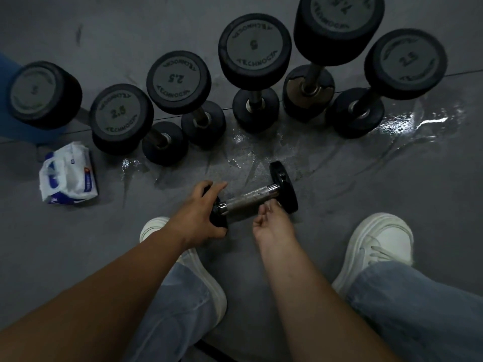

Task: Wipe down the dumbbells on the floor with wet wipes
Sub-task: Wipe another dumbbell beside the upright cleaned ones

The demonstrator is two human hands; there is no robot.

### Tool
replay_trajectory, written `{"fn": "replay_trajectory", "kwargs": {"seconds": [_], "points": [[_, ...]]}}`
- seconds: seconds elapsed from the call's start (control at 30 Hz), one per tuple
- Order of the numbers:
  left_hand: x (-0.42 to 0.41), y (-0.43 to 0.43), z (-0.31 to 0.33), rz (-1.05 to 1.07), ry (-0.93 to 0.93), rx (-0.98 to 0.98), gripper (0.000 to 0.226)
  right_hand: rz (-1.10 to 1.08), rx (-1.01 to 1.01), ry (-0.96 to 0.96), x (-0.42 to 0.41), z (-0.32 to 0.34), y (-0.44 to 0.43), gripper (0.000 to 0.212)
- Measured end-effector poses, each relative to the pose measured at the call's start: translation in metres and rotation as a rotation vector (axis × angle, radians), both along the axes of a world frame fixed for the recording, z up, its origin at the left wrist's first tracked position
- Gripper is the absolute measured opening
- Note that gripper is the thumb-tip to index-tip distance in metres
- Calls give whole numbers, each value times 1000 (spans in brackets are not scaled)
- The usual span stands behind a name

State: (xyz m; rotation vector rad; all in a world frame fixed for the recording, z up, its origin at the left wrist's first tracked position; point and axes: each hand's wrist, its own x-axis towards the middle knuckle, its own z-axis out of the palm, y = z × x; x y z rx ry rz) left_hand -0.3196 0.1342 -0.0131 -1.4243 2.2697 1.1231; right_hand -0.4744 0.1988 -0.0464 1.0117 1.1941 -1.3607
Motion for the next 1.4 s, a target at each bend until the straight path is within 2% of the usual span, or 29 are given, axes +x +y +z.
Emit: {"fn": "replay_trajectory", "kwargs": {"seconds": [0.17, 0.33, 0.47, 0.7, 0.8, 0.87, 0.9, 0.97, 1.07, 1.2, 1.3, 1.4], "points": [[0, -1, -1, -11, -3, -5, 109, -71, -16, -69, -2, 14, 8, 4], [0, -2, -1, -3, -4, 5, 109, -91, -20, 32, 3, 15, 7, 23], [1, -1, -2, 9, 0, 7, 109, -91, -19, 58, 3, 13, 0, 9], [1, 0, -4, 12, 1, 7, 110, 17, 144, 102, 2, 22, -28, 18], [1, 0, -4, 19, 12, 5, 110, 126, 128, 110, -2, 27, -44, 21], [1, 1, -4, 19, 16, 6, 110, 91, 150, 117, 1, 25, -44, 21], [1, 1, -4, 15, 13, 5, 109, 84, 146, 160, 4, 22, -40, 24], [1, 1, -4, 17, 14, 0, 109, 97, 51, 234, 8, 18, -25, 17], [1, 0, -4, 22, 27, 1, 108, 63, -31, 228, 8, 17, -11, 7], [0, -1, -4, 18, 30, -12, 108, 119, 50, 229, 8, 18, -22, 18], [1, -1, -4, 17, 16, 16, 109, 117, -37, 233, 5, 14, -5, 12], [1, -2, -5, 22, 22, 17, 108, 90, -65, 143, 4, -1, 24, 20]]}}
